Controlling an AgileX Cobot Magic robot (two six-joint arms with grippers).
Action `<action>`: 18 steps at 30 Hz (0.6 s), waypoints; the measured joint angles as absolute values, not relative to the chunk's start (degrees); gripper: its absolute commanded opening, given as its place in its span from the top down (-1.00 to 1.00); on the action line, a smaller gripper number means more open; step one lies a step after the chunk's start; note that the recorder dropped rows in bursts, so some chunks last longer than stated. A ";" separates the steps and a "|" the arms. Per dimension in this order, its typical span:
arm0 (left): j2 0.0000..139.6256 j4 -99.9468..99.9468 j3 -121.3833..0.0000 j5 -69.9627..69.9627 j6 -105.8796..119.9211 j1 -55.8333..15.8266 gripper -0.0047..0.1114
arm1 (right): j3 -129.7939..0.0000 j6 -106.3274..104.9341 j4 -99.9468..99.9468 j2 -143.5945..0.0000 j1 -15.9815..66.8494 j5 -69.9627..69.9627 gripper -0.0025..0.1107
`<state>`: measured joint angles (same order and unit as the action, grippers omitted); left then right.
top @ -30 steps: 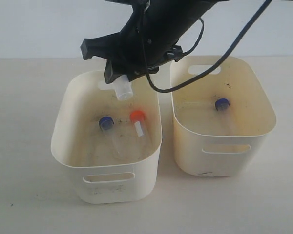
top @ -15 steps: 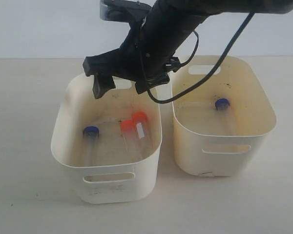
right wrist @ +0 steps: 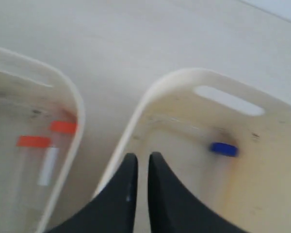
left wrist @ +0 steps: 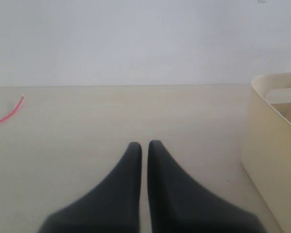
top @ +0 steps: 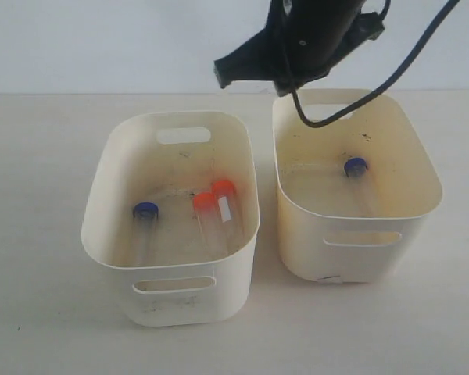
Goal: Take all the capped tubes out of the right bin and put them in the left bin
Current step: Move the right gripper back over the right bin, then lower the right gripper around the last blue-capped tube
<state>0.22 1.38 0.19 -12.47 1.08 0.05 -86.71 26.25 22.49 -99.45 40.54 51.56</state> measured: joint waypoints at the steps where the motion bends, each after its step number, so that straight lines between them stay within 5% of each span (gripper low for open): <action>1: 0.22 1.38 0.19 -12.47 1.08 0.05 0.85 | -86.71 28.41 25.84 -100.07 40.54 53.28 0.70; 18: 0.22 1.38 0.19 -12.47 1.08 0.05 0.85 | -86.71 28.12 22.25 -109.53 29.78 58.75 0.68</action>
